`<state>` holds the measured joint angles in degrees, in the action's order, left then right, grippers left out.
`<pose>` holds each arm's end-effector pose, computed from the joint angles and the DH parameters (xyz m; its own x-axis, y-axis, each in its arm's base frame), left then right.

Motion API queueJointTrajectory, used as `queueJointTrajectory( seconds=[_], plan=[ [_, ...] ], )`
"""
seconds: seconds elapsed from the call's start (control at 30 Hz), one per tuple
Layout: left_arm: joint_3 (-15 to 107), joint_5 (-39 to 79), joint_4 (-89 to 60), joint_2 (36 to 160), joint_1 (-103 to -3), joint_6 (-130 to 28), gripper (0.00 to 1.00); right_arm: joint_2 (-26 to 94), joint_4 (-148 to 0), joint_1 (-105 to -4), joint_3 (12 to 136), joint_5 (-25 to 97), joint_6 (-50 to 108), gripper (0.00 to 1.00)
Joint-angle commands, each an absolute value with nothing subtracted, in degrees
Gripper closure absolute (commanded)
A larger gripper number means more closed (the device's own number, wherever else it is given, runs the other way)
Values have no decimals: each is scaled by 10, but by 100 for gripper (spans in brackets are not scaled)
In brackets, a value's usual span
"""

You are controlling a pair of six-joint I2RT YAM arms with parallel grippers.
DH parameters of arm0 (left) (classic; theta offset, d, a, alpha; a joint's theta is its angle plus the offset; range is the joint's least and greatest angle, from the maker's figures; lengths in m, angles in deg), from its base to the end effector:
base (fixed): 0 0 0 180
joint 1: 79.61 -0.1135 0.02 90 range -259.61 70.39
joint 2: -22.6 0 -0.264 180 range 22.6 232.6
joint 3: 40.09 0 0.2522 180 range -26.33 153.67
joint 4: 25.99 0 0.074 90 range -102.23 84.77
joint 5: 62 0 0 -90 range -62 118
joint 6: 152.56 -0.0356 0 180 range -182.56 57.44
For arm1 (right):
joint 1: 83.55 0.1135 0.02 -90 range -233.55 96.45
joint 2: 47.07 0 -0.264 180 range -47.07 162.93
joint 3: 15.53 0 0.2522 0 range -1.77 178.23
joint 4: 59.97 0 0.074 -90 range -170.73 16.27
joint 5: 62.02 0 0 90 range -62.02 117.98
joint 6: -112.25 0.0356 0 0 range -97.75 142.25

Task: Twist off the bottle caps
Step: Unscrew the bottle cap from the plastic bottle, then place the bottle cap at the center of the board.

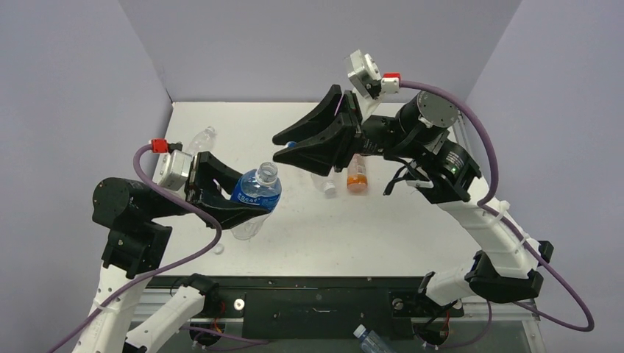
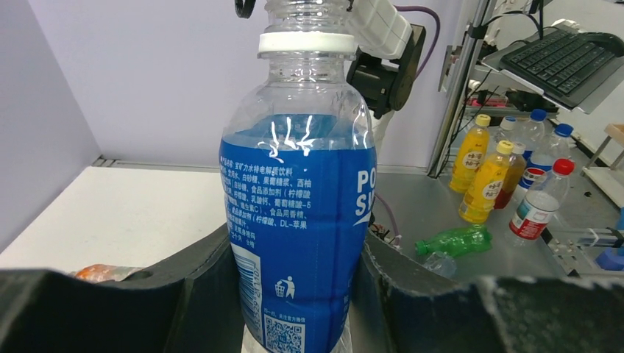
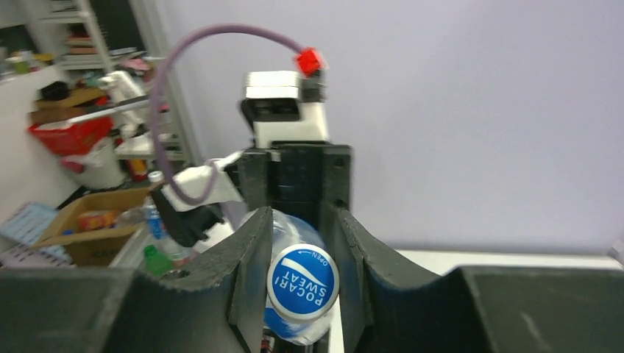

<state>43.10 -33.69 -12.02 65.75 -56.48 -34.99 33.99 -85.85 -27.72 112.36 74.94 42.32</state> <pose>0.0816 -0.0689 0.4962 -0.0646 -0.2111 -0.9753 0.9969 0.0313 -0.0728 0.1151 0.2159 0.5934 -0.1367 0.2156 -0.9669 -0.9594 -0.2719 0.0750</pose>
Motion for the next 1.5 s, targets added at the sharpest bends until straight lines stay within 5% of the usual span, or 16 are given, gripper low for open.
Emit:
queueJointTrajectory(
  seconds=[0.0,0.17,0.5,0.7,1.0,1.37,1.47],
  plan=[
    [422,-312,-124,646,-567,-400,100,312,-930,-313,1144,599,371,100],
    [396,-259,-66,622,-568,-475,100,261,-992,-400,1029,439,356,100],
    [337,-170,-66,580,-569,-517,100,218,-795,-423,520,182,443,100],
    [336,-168,-66,578,-568,-512,100,339,-721,-319,476,26,438,100],
    [338,-162,-51,572,-569,-520,100,449,-593,-268,422,-38,481,100],
    [335,-158,-64,579,-568,-515,100,480,-549,-247,363,-35,543,68],
    [336,-156,-64,579,-568,-516,100,469,-557,-247,368,-25,537,45]
  ],
)
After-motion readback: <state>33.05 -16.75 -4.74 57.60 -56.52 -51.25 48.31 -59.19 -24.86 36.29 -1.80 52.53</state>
